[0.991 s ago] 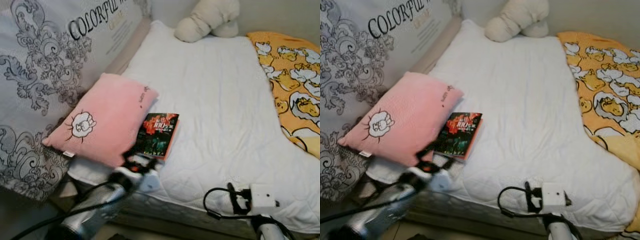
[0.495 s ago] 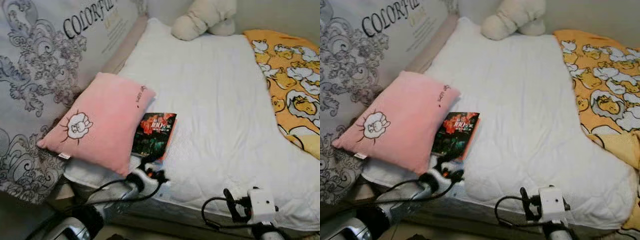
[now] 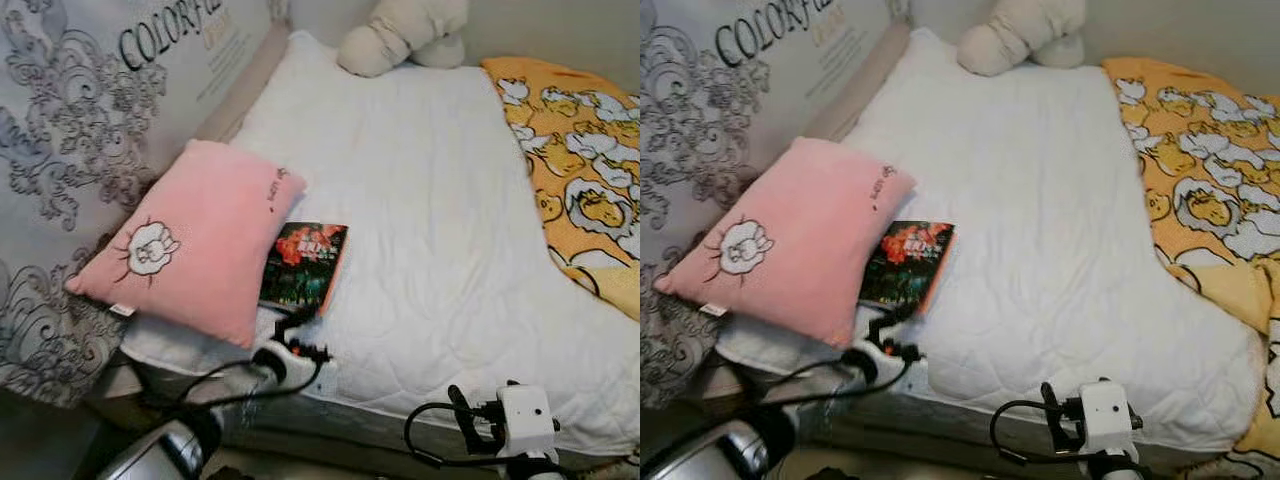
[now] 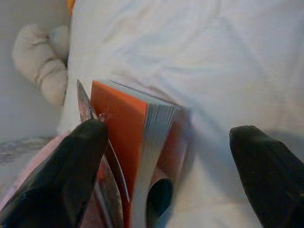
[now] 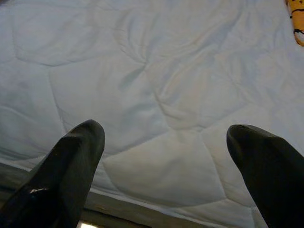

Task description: Clean up the room

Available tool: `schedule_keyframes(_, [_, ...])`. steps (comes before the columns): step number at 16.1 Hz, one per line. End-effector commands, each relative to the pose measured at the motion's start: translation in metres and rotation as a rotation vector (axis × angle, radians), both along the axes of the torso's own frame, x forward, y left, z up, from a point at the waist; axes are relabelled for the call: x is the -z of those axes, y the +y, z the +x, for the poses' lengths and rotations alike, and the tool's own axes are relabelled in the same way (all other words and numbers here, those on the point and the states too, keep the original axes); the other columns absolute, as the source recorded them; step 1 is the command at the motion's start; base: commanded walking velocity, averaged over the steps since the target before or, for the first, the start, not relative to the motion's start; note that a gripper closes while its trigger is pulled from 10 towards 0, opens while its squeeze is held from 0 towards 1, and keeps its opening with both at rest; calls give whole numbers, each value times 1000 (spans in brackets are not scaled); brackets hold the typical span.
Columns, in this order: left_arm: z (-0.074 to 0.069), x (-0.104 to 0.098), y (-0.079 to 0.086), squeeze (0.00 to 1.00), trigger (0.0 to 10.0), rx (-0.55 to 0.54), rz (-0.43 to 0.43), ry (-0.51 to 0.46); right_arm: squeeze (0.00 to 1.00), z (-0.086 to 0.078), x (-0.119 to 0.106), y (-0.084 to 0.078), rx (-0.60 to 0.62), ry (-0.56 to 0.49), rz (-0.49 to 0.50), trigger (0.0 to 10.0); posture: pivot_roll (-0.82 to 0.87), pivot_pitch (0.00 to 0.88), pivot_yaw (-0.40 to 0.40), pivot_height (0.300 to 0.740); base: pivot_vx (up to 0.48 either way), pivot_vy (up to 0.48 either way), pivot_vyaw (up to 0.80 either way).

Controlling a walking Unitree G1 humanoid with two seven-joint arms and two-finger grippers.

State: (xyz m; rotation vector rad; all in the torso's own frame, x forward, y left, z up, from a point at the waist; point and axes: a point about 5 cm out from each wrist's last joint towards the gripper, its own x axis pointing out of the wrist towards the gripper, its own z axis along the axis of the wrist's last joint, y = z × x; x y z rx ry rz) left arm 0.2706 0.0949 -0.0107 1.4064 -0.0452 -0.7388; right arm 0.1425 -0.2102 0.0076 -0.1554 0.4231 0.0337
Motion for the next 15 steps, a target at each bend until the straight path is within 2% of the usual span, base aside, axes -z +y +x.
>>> schedule_keyframes(1, [5, -2, 3, 0, 10000, -25, 17, -28, 0, 4, -6, -5, -5, -12, -18, 10000, -55, 42, -89, 732, 0, 0, 0])
schedule_keyframes(7, [11, -2, 27, 0, 10000, -138, 73, -70, 0, 5, -5, -7, 0, -7, -25, 10000, -64, 22, -92, 732, 0, 0, 0])
schedule_keyframes(8, [14, -6, 37, 0, 10000, -167, 65, -115, 0, 6, -6, -8, 1, -10, -31, 10000, -65, 15, -92, 732, 0, 0, 0])
schedule_keyframes(11, [13, -8, 53, 0, 10000, -187, 54, -175, 0, 8, -5, -10, 6, -11, -36, 10000, -53, 0, -98, 732, 0, 0, 0])
schedule_keyframes(13, [12, -5, 56, 0, 10000, -202, 80, -160, 0, 10, -3, -9, -5, -8, -34, 10000, -37, 0, -109, 732, 0, 0, 0])
schedule_keyframes(15, [14, -4, 47, 0, 10000, -186, 103, -137, 0, 16, -3, -4, -30, -12, -32, 10000, -29, 0, -118, 732, 0, 0, 0])
